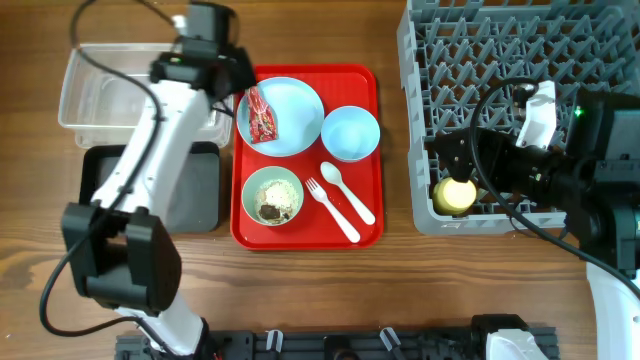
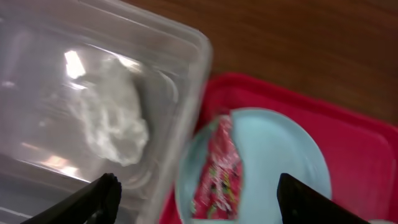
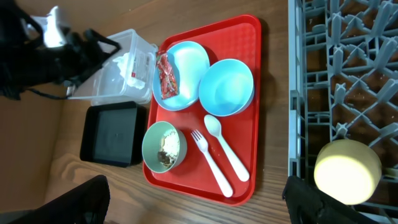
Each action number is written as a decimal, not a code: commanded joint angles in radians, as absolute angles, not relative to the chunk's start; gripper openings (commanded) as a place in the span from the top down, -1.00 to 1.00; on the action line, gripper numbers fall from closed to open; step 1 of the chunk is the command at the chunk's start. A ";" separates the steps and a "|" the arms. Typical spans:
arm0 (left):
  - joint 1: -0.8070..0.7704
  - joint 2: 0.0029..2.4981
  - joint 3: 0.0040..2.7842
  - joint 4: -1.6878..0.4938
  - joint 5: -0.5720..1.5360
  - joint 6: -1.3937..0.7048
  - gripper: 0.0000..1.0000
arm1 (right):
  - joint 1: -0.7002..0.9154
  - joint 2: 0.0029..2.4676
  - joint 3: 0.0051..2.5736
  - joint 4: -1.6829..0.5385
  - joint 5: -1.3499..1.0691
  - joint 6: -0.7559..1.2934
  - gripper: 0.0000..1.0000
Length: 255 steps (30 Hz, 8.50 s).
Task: Sort waste into correct bins and load items into the dishwasher rack
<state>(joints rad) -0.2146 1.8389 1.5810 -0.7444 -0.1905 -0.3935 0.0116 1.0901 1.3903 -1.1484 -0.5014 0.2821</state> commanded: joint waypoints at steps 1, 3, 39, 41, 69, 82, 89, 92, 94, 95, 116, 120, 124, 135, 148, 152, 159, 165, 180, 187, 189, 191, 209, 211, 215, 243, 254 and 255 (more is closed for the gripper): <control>-0.317 1.919 1.575 -0.746 -0.206 -0.374 -0.60 | 0.017 1.096 1.399 -1.149 -0.517 0.262 -0.83; -0.339 1.979 1.575 -0.741 -0.220 -0.388 -0.58 | 0.017 1.096 1.399 -1.153 -0.517 0.262 -0.83; -0.106 1.868 1.668 -0.812 -0.206 -0.457 0.92 | 0.017 1.096 1.399 -1.161 -0.506 0.264 -0.83; -0.086 1.887 1.668 -0.823 -0.198 -0.457 0.53 | 0.017 1.096 1.399 -1.160 -0.506 0.264 -0.83; -0.643 1.670 1.292 -1.051 -0.035 -0.672 0.24 | 0.017 1.096 1.399 -1.162 -0.465 0.292 -0.90; -0.648 1.672 1.047 -0.765 -0.049 -0.606 0.50 | 0.017 1.096 1.399 -1.165 -0.464 0.292 -0.90; -0.649 1.711 1.047 -0.765 -0.049 -0.530 0.64 | 0.017 1.096 1.399 -1.166 -0.464 0.291 -0.89; -0.649 1.729 1.047 -0.766 -0.049 -0.530 0.85 | 0.017 1.096 1.399 -1.168 -0.464 0.291 -0.90; -0.645 1.726 1.050 -0.762 -0.049 -0.531 0.92 | 0.017 1.096 1.399 -1.168 -0.464 0.291 -0.90; -0.641 1.723 1.056 -0.768 -0.048 -0.531 0.92 | 0.017 1.096 1.399 -1.168 -0.464 0.291 -0.89; -0.172 1.401 1.253 -1.082 0.113 -0.364 0.91 | 0.017 1.096 1.399 -1.168 -0.464 0.291 -0.90; 0.043 1.415 1.246 -1.051 0.362 -0.242 0.92 | 0.017 1.096 1.399 -1.169 -0.464 0.291 -0.90; 0.280 1.462 1.241 -1.055 0.685 -0.103 0.92 | 0.017 1.096 1.399 -1.176 -0.464 0.291 -0.90; 0.575 1.670 1.113 -1.072 1.212 0.203 0.92 | 0.017 1.096 1.399 -1.175 -0.464 0.291 -0.90; 0.605 1.768 1.071 -1.054 1.379 0.288 0.92 | 0.017 1.096 1.399 -1.176 -0.464 0.291 -0.89; 0.611 1.768 1.071 -1.067 1.384 0.282 0.92 | 0.017 1.096 1.399 -1.176 -0.464 0.291 -0.89; 0.621 1.767 1.071 -1.105 1.478 0.288 0.92 | 0.017 1.096 1.399 -1.176 -0.464 0.291 -0.89; 0.630 1.771 1.071 -1.083 1.465 0.231 0.92 | 0.017 1.096 1.399 -1.171 -0.464 0.291 -0.90; 0.613 1.712 1.071 -1.353 1.437 0.434 0.92 | 0.017 1.096 1.399 -1.164 -0.464 0.292 -0.90; 0.410 1.607 1.071 -1.275 1.155 0.228 0.92 | 0.017 1.096 1.399 -1.130 -0.464 0.292 -0.91; 0.280 1.581 1.071 -1.162 1.010 0.039 0.92 | 0.017 1.096 1.399 -1.123 -0.464 0.292 -0.91; 0.187 1.568 1.071 -1.082 0.916 -0.093 0.92 | 0.017 1.096 1.399 -1.123 -0.464 0.292 -0.91; -0.628 1.639 1.071 -0.841 -0.204 -0.701 0.71 | 0.017 1.110 1.399 -1.123 -0.449 0.292 -0.99; -0.640 1.638 1.072 -0.836 -0.204 -0.701 0.47 | 0.017 1.117 1.399 -1.123 -0.449 0.292 -1.00; -0.633 1.626 1.077 -0.852 -0.204 -0.696 -0.77 | 0.017 1.136 1.399 -1.122 -0.448 0.292 -0.99; -0.602 0.906 1.378 -1.053 -0.332 -0.528 -0.99 | 0.017 1.420 1.399 -1.108 -0.449 0.296 -0.99; -0.511 0.789 1.332 -0.848 -0.461 -0.182 -1.00 | 0.017 1.491 1.399 -1.107 -0.448 0.295 -1.00; -0.467 0.772 1.309 -0.806 -0.420 -0.160 -1.00 | 0.017 1.494 1.399 -1.106 -0.448 0.295 -1.00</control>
